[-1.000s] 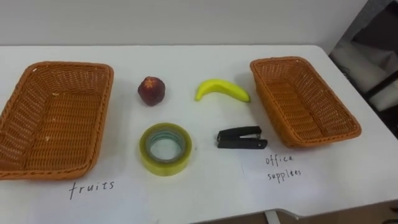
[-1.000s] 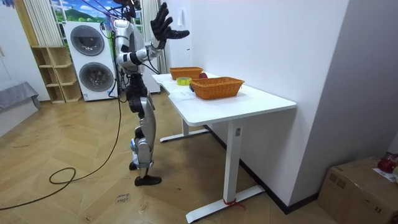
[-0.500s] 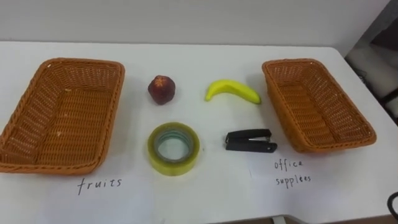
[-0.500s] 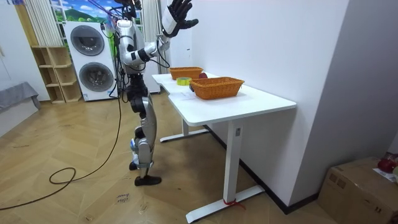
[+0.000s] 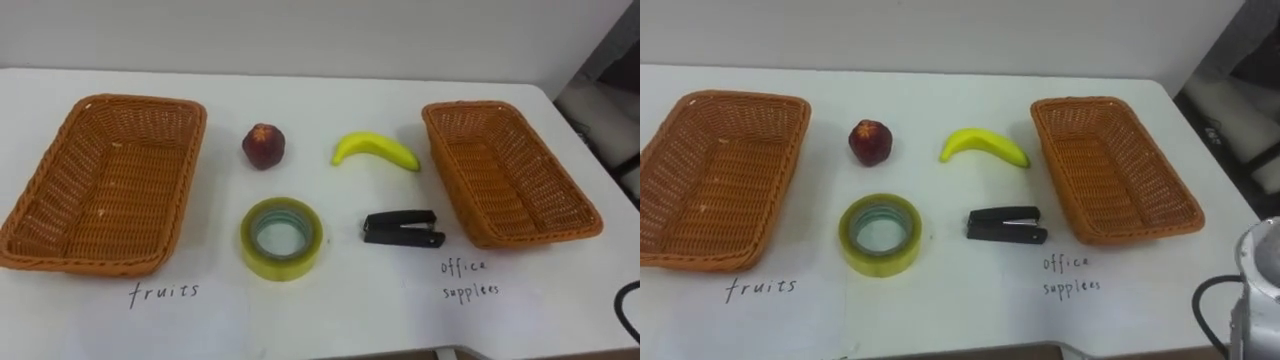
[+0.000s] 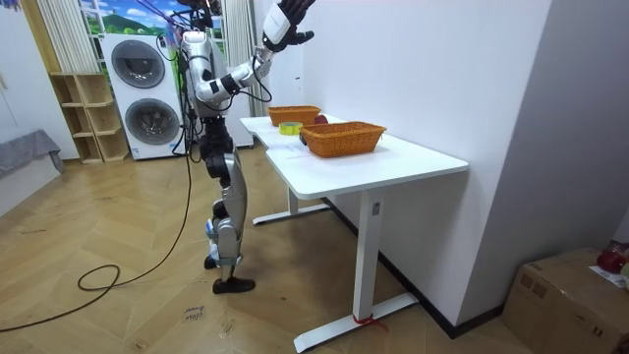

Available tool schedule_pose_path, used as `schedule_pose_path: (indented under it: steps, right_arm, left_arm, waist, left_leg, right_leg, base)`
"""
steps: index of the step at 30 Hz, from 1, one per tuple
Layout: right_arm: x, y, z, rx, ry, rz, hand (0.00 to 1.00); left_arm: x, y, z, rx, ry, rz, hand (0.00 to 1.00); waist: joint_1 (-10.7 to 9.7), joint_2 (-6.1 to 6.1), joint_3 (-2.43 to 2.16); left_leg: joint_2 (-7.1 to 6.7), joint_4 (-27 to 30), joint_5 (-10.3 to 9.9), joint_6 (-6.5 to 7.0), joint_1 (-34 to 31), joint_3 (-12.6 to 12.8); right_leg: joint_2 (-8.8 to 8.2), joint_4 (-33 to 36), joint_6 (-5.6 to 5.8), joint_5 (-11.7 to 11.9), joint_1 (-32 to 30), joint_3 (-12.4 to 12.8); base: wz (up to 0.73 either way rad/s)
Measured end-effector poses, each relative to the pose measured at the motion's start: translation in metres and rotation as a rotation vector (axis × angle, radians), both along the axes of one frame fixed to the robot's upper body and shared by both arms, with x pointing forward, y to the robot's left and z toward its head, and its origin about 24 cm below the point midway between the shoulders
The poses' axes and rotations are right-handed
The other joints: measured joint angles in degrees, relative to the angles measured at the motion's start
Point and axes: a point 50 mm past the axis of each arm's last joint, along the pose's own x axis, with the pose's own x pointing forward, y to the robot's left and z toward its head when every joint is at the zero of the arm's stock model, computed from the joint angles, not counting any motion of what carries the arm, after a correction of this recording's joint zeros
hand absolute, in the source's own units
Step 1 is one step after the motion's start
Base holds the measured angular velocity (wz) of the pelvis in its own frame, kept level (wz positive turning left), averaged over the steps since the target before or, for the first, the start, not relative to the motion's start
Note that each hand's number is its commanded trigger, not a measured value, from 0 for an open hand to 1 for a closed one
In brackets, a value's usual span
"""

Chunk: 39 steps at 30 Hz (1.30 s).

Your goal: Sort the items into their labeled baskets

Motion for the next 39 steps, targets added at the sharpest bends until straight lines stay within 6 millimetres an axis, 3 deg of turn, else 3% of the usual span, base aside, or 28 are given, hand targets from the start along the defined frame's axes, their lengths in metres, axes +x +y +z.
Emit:
schedule_pose_path:
  steps: [24, 32, 38, 39]
  right_arm:
    - [0.023, 0.029, -0.020, -0.123, 0.274, 0.326, 0.00]
    - [0.029, 0.042, -0.029, -0.235, 0.387, 0.369, 0.00]
    - [0.032, 0.042, -0.035, -0.310, 0.480, 0.342, 0.00]
    - [0.033, 0.043, -0.037, -0.315, 0.501, 0.349, 0.00]
  left_arm:
    - [0.005, -0.009, -0.003, -0.055, 0.001, -0.071, 0.00]
    - [0.009, -0.006, -0.002, -0.043, -0.002, -0.089, 0.00]
    - [0.009, -0.006, -0.002, -0.059, 0.006, -0.106, 0.00]
    - [0.009, -0.006, -0.002, -0.062, 0.008, -0.106, 0.00]
  waist:
    - [0.54, -0.38, 0.01]
    - [0.50, -0.57, 0.09]
    - [1.84, -1.12, -0.22]
    - [1.99, -0.95, -0.10]
  left_leg:
    - [0.02, 0.65, 0.00, 0.00, 0.16, -0.26]
    - [0.04, 0.59, 0.00, -0.01, -0.01, -0.47]
    - [0.04, 0.63, 0.00, -0.01, -0.76, -0.31]
    - [0.05, 0.64, 0.00, -0.01, -0.75, -0.29]
  right_leg:
    - [-0.04, -0.29, -0.05, 0.27, 0.91, -0.09]
    - [-0.02, -0.38, -0.03, 0.29, 0.80, -0.08]
    - [-0.02, -0.15, -0.07, 0.35, -0.08, -0.05]
    - [-0.01, -0.15, -0.08, 0.37, -0.07, -0.02]
  base:
    - [0.01]
    - [0.00]
    - [0.00]
    - [0.00]
